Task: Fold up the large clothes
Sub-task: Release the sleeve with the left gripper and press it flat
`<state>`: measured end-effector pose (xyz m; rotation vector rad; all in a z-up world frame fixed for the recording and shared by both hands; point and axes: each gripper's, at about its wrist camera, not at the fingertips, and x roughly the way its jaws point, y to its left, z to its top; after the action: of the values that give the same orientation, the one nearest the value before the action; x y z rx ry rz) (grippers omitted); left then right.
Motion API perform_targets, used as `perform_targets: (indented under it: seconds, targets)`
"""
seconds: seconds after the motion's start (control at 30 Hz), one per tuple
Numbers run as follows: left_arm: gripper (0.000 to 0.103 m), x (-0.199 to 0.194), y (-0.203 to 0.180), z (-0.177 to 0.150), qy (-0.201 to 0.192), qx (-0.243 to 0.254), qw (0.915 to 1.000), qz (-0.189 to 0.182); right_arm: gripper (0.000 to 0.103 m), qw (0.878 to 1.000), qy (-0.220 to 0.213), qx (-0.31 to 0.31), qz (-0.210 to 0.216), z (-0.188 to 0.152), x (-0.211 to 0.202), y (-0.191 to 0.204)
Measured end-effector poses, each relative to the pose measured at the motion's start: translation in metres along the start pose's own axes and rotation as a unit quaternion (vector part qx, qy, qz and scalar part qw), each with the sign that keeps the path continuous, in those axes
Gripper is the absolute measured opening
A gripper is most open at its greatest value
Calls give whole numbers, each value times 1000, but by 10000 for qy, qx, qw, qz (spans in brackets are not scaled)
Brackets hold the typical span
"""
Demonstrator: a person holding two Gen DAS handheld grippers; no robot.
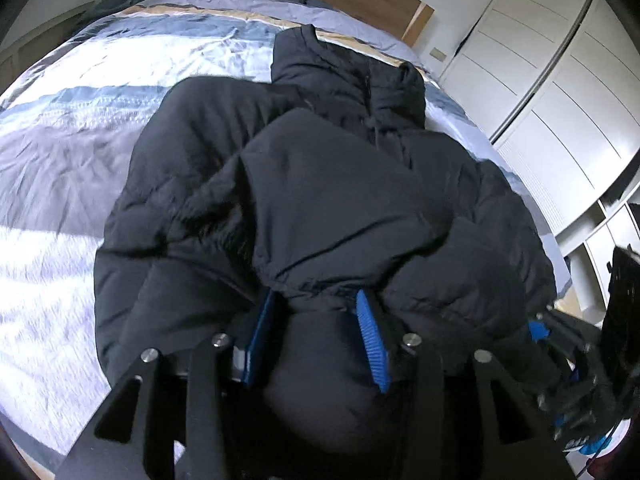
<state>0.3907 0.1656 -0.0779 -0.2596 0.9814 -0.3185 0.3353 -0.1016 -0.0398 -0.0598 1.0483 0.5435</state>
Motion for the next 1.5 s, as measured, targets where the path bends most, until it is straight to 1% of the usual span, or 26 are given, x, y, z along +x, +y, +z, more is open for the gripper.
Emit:
perform_targets:
  seconds: [0.1,0.17,0.23,0.3,0.33,0.4,0.47,0.53,0.6,0.7,0.8,0.87,0.93,1.0,1.03,1.23,1.5]
  targets:
    - [41,-5,1,-7,70,27,10000,-2,75,10000,-37,-31,37,-16,-7,9]
    - [41,-13,-2,-7,69,87,9999,53,73,9999,-28,-128,-41,-17,-11,12]
    - [41,-25,-8,-6,-19,104,9999,100,73,9997,-56,-195,-147,-12,-21,12]
    - [41,-38,-17,-7,-143,180,9997,49,73,9992,-218,-217,-261,-6,-35,8]
    - [41,-40,-22,-6,-169,225,9996,24,73,9983,-347,-264,-378,-4,-46,5]
    - [41,-44,-35,-9,-175,358,9992,-40,73,9969,-431,-341,-558,-6,-58,-2]
    - [41,-41,-45,-14,-107,439,9990,-52,73,9959,-358,-367,-745,-12,-59,-12]
    - [41,-31,-53,-21,29,505,9987,60,73,9957,-255,-257,-856,-21,-56,-25]
    - [41,-21,-59,-33,150,593,9976,314,73,9959,-140,-87,-891,-29,-51,-35]
    - [41,-25,-65,-40,97,578,9971,484,73,9961,-109,69,-878,-38,-50,-46]
    - [41,-39,-73,-43,-81,530,9965,637,73,9954,-190,63,-935,-39,-58,-45]
    - [41,-46,-80,-49,-211,593,9947,817,73,9956,-333,68,-871,-40,-68,-41]
    - [41,-48,-85,-57,-250,618,9936,917,73,9959,-400,42,-813,-42,-73,-36]
    - [41,-46,-90,-64,-207,625,9929,993,73,9966,-319,-3,-757,-45,-67,-33]
    - [41,-45,-92,-69,-184,649,9923,1036,73,9966,-224,-35,-793,-48,-62,-33]
    - [41,-51,-101,-83,-187,621,9919,1096,73,9948,-72,67,-1014,-61,-60,-43]
    - [42,-63,-114,-95,-202,660,9916,1094,73,9937,-104,178,-1105,-76,-79,-47]
